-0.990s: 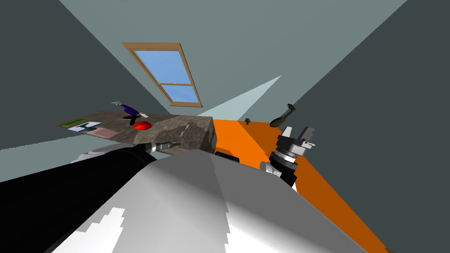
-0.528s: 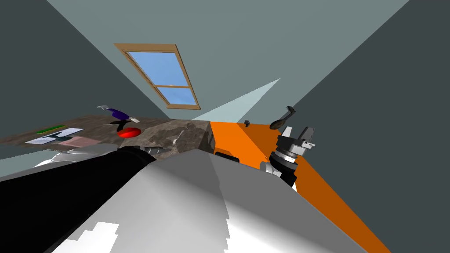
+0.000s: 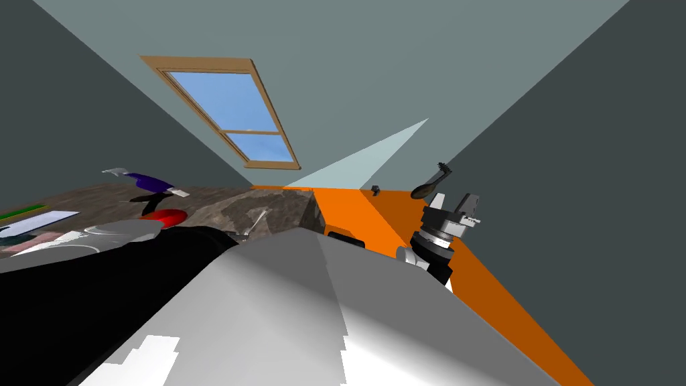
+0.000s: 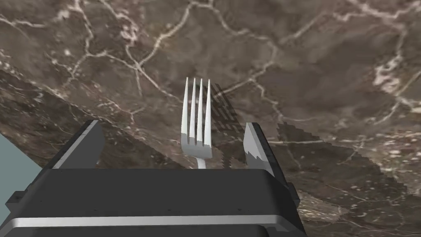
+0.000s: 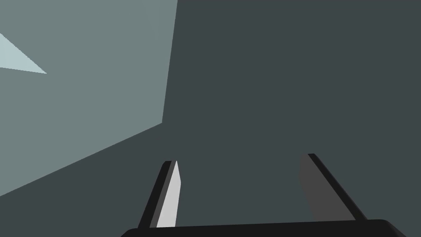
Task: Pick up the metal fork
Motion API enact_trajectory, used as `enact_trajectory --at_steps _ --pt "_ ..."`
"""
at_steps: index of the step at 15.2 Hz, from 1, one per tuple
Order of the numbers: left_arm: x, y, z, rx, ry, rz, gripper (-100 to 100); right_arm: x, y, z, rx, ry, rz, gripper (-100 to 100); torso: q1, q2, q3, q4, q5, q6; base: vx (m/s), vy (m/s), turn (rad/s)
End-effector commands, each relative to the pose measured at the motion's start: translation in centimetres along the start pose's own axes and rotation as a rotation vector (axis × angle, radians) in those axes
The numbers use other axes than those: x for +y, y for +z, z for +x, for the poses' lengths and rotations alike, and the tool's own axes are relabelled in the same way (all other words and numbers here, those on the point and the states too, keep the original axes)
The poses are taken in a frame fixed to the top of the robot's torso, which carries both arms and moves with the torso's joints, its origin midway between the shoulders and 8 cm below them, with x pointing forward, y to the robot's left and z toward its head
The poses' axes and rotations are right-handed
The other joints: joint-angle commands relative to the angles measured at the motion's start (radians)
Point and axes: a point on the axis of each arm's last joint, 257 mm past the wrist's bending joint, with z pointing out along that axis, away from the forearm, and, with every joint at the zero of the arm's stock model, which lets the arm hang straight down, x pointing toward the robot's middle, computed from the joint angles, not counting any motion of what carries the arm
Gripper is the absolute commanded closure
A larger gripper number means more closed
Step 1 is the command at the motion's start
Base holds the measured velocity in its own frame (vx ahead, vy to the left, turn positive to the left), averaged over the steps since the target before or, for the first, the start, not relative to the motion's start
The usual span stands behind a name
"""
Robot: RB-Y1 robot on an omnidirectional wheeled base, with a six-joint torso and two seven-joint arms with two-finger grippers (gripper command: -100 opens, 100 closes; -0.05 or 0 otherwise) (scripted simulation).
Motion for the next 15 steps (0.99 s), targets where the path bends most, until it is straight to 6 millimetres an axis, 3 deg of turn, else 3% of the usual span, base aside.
enact_trajectory --at_steps 1,6,7,10,15 --pt "0.6 -0.6 0.9 0.030 -0.010 -0.011 -100 0.0 0.0 0.0 0.000 0.000 0.000 0 0.000 0.000 0.000 0.000 0.000 0.000 0.233 0.032 -0.030" --pt "1.5 -1.8 3.6 0.114 -0.034 -0.032 -100 0.0 0.0 0.0 0.000 0.000 0.000 0 0.003 0.003 0.002 0.001 0.001 0.000 0.185 0.042 -0.040" --pt "1.4 -1.5 3.0 0.094 -0.028 -0.029 -100 0.0 0.0 0.0 0.000 0.000 0.000 0 0.002 0.003 0.002 0.001 0.001 -0.001 0.099 -0.003 0.044" --pt "2.1 -1.2 3.6 0.073 -0.121 -0.038 -100 0.0 0.0 0.0 0.000 0.001 -0.001 0 -0.004 0.020 0.011 0.004 0.000 0.001 -0.098 -0.054 -0.358" --pt "3.0 -1.0 4.3 0.048 -0.216 -0.057 -100 0.0 0.0 0.0 0.000 0.001 -0.001 0 -0.005 0.035 0.020 0.008 -0.001 0.001 -0.214 -0.054 -0.364"
